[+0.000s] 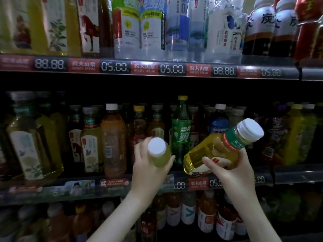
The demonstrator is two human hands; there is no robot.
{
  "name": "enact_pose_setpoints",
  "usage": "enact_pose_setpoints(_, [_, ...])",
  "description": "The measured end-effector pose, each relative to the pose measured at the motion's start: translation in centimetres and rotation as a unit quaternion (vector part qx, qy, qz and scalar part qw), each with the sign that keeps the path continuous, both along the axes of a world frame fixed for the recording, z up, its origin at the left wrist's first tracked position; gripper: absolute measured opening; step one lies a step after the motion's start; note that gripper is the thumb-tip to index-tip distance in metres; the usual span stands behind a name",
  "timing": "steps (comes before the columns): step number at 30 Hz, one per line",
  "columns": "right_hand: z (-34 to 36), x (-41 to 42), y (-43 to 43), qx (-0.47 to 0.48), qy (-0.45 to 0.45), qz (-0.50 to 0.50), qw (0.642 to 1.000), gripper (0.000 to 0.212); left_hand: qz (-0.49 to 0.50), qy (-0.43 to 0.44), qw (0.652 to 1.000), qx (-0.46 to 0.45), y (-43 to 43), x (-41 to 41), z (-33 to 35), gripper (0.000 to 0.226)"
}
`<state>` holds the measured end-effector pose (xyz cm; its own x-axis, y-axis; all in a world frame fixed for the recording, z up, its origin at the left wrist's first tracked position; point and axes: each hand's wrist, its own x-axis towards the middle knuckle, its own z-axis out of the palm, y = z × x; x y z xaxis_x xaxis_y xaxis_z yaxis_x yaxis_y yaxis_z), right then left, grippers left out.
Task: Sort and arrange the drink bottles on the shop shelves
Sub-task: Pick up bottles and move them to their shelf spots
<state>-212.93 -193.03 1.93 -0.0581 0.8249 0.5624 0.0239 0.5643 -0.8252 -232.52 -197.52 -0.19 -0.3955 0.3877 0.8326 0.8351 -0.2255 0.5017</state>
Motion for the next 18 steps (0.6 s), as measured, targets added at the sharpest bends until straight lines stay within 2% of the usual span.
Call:
enact_pose_setpoints(3, [-0.7, -0.5, -0.3, 0.002, 0.014, 0.01, 1.0, 0.058, -0.03, -0.094, 0.995, -0.03, -1.9, -1.2, -1.0, 0.078])
enact_pose_setpoints(6, [-1.2, -1.3, -0.4, 0.001, 0.027, 0.017, 1.0, 0.059, -0.063, -0.14, 0.988, -0.01, -3.0, -1.9, -1.1, 0.079])
enact_pose_setpoints(14, [-1.8, -3.7, -0.6, -0.01, 0.033, 0.025, 0.999, 0.056, -0.046, -0.115, 0.992, -0.001, -4.2, -3.1, -1.0, 0.08])
enact_pose_setpoints(18, [-1.3, -4.3, -0.9, -0.025, 0.037, 0.032, 0.999, 0.051, -0.07, -0.102, 0.992, 0.013, -5.0, -3.8, -0.8, 0.077])
